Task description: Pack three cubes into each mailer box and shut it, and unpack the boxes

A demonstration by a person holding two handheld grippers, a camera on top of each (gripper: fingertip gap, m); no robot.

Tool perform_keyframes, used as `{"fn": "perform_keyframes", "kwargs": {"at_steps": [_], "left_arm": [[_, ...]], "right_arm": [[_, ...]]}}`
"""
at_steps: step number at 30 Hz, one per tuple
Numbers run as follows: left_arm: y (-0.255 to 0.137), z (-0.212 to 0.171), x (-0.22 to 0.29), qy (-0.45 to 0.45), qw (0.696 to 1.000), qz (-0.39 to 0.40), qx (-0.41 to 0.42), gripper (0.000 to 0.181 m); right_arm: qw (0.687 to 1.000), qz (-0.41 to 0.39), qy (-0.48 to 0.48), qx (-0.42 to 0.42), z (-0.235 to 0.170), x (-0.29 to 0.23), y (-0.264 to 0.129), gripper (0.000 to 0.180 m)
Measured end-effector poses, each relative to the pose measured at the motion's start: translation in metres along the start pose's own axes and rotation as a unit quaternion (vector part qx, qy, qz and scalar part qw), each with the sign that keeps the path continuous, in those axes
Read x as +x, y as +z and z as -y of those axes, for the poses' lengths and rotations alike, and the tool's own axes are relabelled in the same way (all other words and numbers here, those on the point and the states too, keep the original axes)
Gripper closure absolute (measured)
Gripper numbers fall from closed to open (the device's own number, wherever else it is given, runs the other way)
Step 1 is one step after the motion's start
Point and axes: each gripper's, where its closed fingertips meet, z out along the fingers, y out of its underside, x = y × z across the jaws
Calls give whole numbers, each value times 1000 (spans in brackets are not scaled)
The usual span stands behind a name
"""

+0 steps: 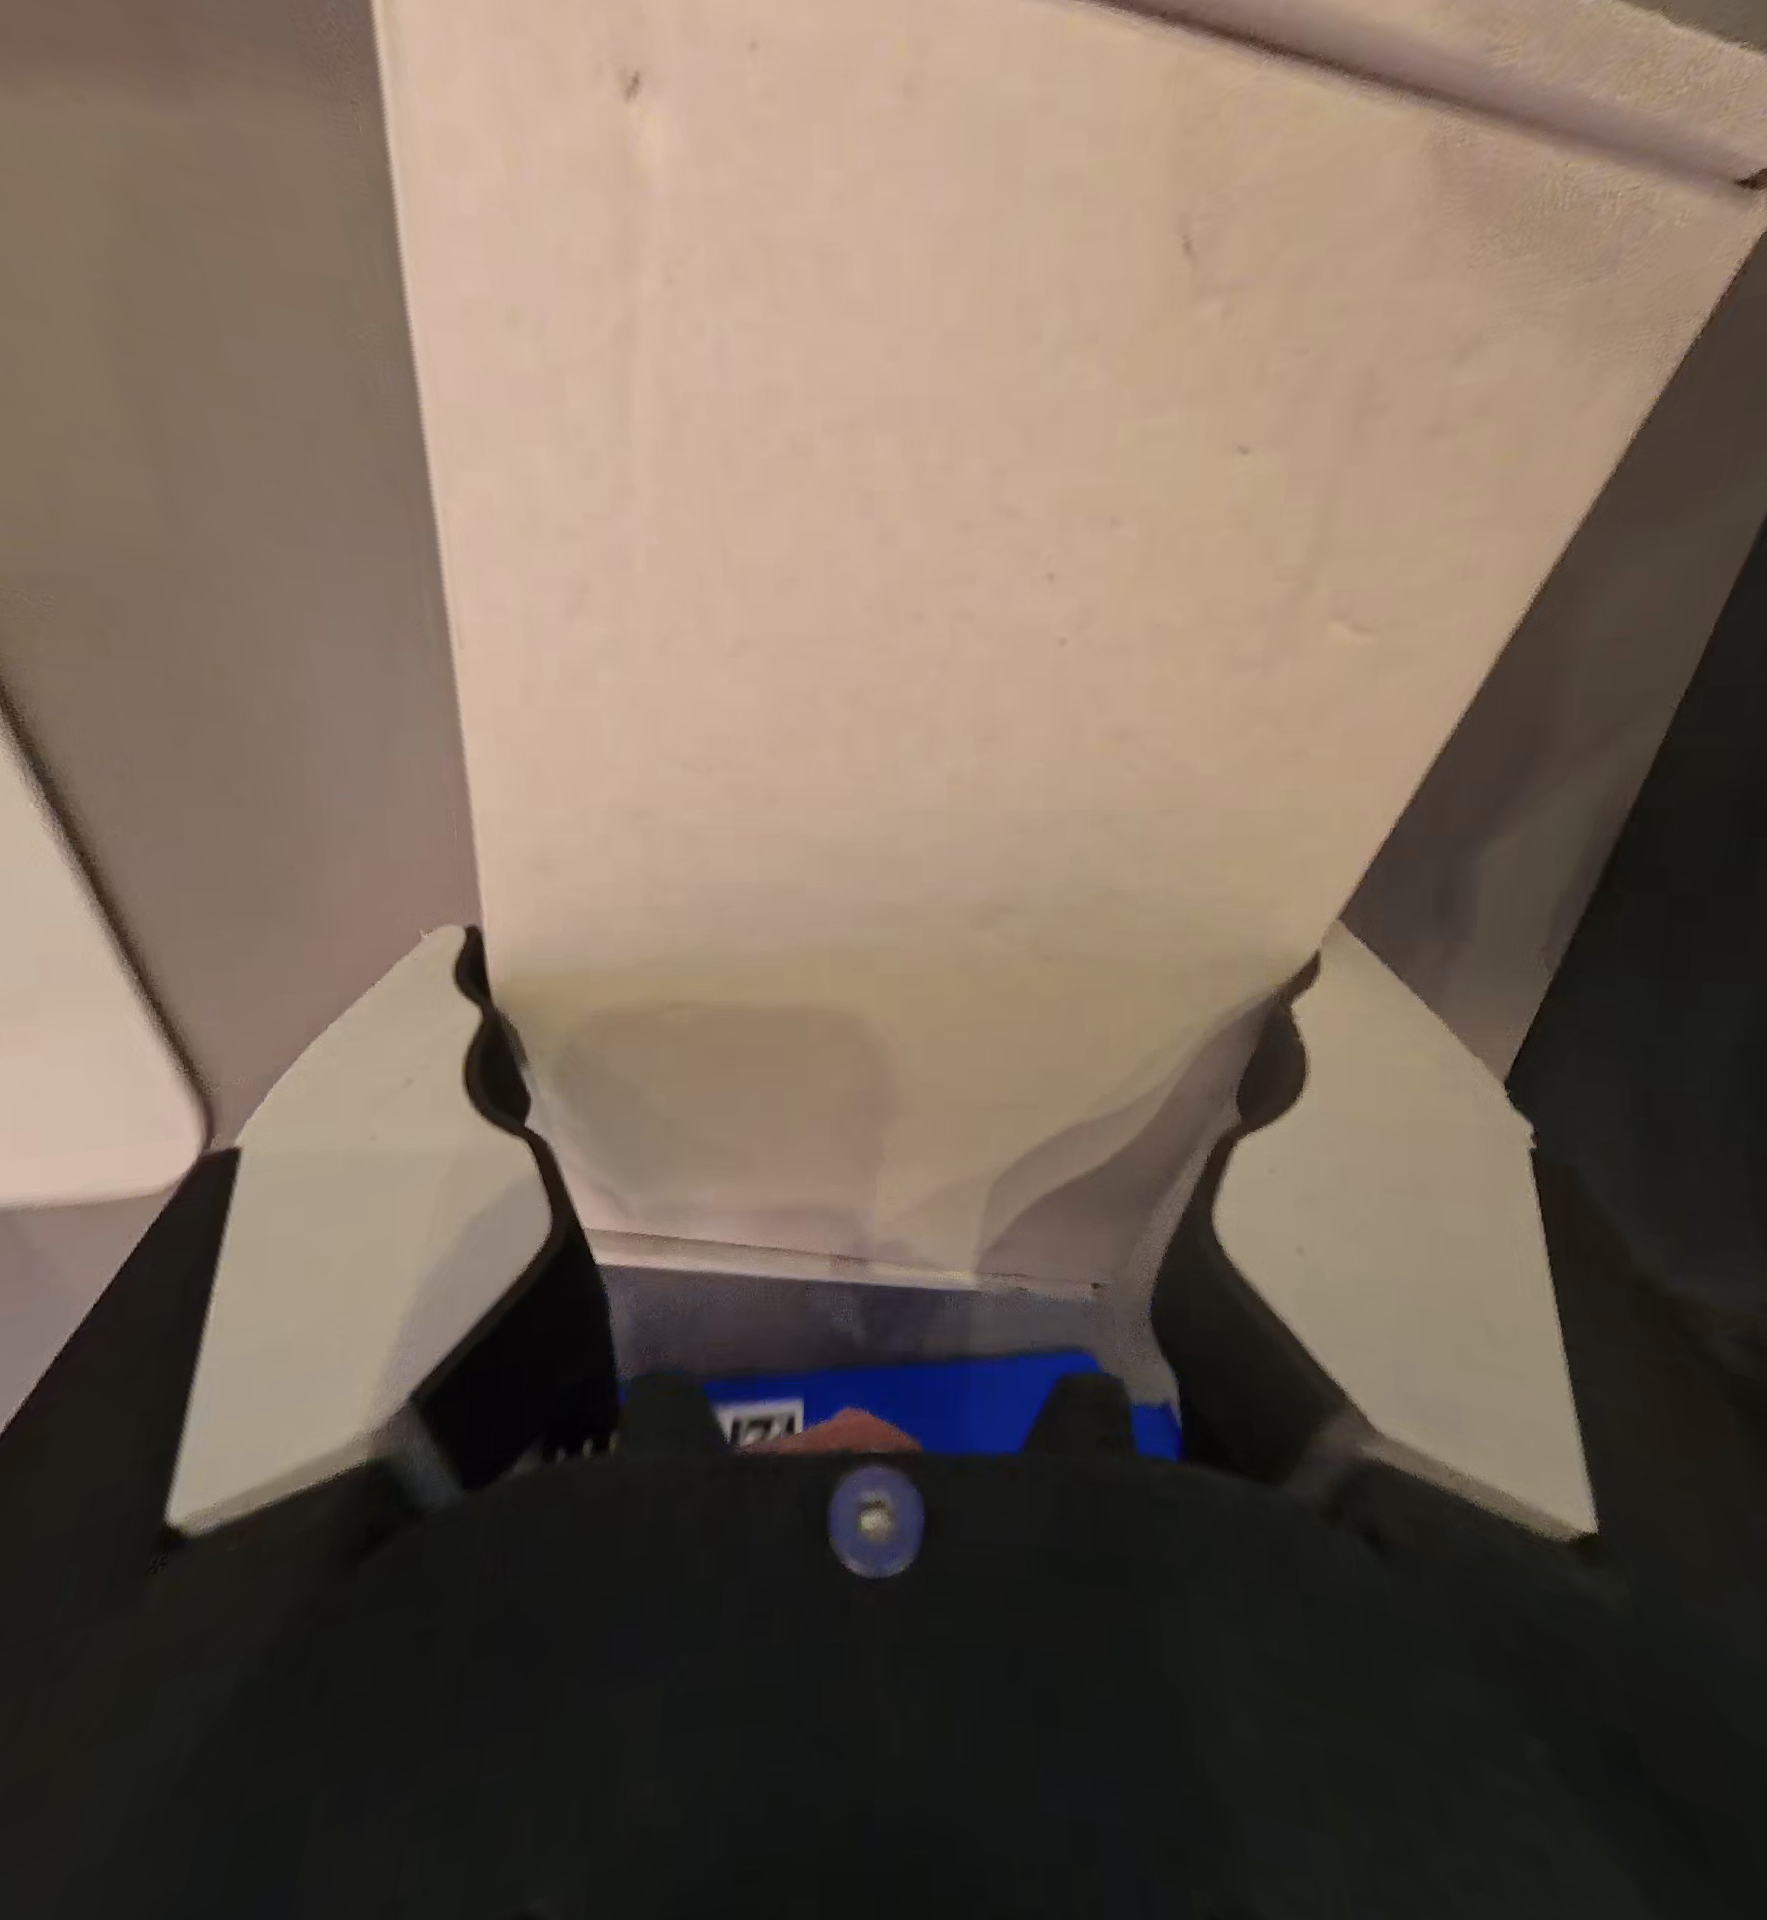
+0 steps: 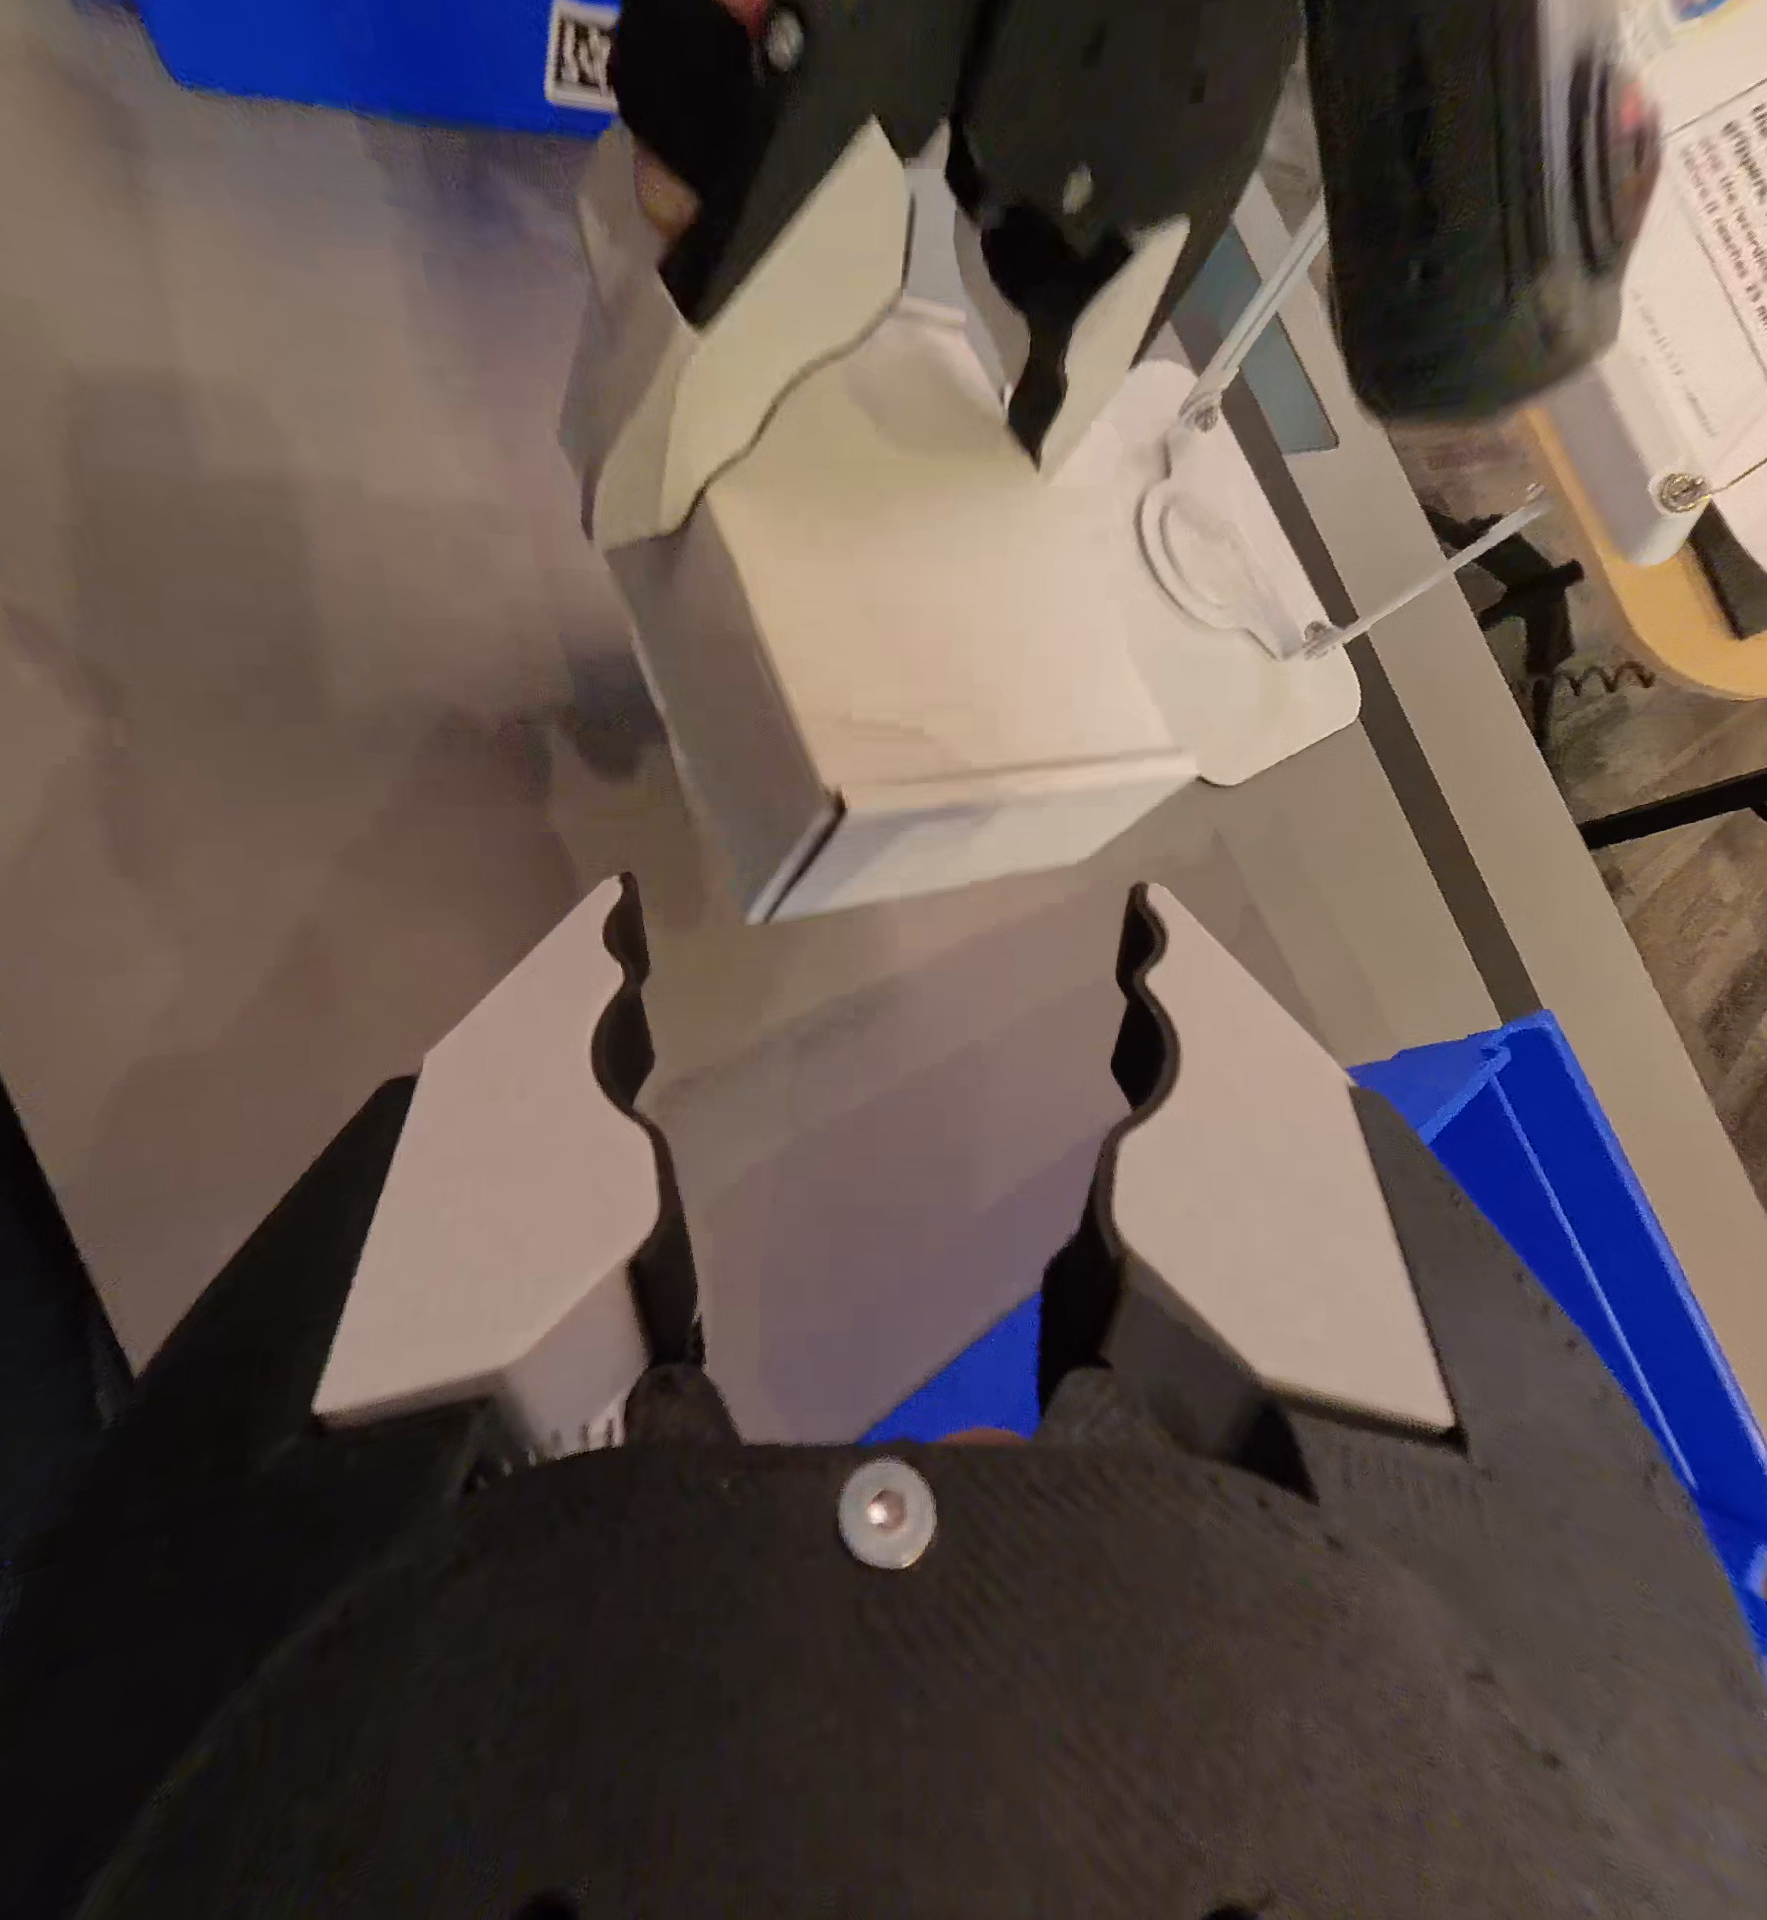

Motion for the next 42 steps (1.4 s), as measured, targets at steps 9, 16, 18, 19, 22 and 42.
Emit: {"fn": "perform_keyframes", "kwargs": {"at_steps": [9, 16, 18, 19, 22, 42], "left_arm": [[43, 18, 7, -52, 991, -124, -9, 46], [42, 22, 8, -68, 987, -146, 0, 46], [42, 23, 8, -71, 987, -143, 6, 46], [43, 23, 8, -68, 988, -139, 8, 46], [43, 23, 8, -75, 989, -129, 19, 46], [14, -5, 11, -222, 946, -34, 234, 65]], "right_arm": [[978, -38, -166, -119, -30, -28, 49, 83], [959, -47, -221, -174, -45, -25, 79, 92], [957, -59, -227, -173, -43, -19, 81, 102], [956, -63, -229, -171, -42, -17, 80, 108], [954, -63, -234, -174, -42, -18, 81, 109], [949, -46, -267, -158, -43, -21, 80, 109]]}}
